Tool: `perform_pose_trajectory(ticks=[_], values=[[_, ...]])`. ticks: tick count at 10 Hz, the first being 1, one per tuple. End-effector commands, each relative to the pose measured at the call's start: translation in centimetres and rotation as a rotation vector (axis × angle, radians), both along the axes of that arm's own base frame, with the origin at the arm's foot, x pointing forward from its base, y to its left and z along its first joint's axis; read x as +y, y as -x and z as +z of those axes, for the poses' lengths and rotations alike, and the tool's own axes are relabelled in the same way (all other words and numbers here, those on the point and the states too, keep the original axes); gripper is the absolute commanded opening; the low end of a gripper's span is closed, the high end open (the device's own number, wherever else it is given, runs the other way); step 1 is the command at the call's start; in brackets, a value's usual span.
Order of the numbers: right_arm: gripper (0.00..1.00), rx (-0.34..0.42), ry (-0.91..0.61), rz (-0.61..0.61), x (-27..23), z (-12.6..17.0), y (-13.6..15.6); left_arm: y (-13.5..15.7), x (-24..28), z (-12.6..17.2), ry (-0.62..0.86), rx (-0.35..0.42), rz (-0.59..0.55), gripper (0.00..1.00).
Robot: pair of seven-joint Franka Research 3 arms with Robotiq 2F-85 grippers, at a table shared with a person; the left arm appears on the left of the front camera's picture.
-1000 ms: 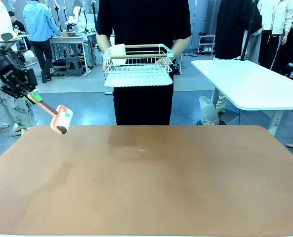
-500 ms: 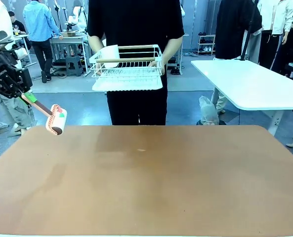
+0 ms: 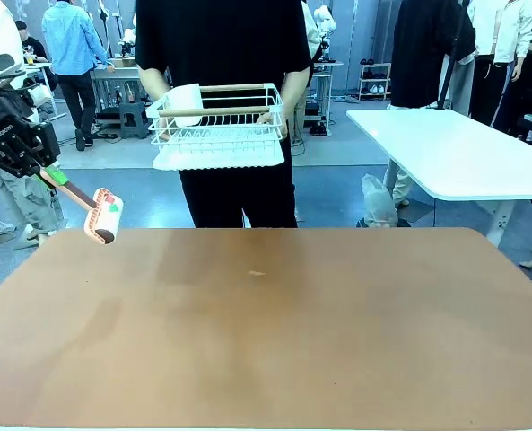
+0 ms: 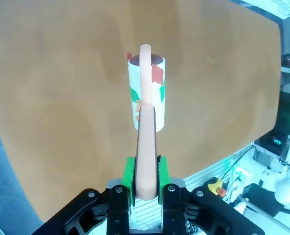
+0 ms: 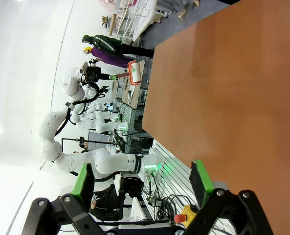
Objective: Clean the table.
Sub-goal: Place the Lint Roller down when the Dish drying rack is positioned in the middle of the table.
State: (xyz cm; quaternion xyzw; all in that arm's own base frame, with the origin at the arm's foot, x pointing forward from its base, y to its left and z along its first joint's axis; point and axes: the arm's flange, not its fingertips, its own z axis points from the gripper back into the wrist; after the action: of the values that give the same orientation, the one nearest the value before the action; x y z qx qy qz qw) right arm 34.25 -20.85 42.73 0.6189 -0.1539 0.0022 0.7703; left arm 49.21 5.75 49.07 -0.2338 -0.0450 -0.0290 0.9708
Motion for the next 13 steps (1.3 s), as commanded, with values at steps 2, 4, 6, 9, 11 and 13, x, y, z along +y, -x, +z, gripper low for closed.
perform_pose_trajectory(ticks=[2, 4, 6, 9, 11, 13], values=[[1.0, -0.01, -0.001, 0.001, 0.0, 0.33, 0.08, -0.11, 0.24, 0.43, 0.004, 0.003, -0.009, 0.22], [1.0, -0.01, -0.001, 0.001, 0.0, 0.33, 0.08, -0.11, 0.24, 0.43, 0.004, 0.003, -0.009, 0.22], [1.0, -0.01, -0.001, 0.001, 0.0, 0.33, 0.08, -0.11, 0.24, 0.43, 0.004, 0.003, -0.009, 0.22], [1.0, -0.01, -0.001, 0.001, 0.0, 0.33, 0.08, -0.11, 0.24, 0.43, 0.004, 0.003, -0.009, 0.22], [1.0, -0.01, -0.001, 0.001, 0.0, 0.33, 0.08, -0.11, 0.24, 0.43, 0.004, 0.003, -0.009, 0.22], [1.0, -0.01, -0.001, 0.001, 0.0, 0.33, 0.08, -0.11, 0.24, 0.43, 0.004, 0.003, -0.009, 0.22]])
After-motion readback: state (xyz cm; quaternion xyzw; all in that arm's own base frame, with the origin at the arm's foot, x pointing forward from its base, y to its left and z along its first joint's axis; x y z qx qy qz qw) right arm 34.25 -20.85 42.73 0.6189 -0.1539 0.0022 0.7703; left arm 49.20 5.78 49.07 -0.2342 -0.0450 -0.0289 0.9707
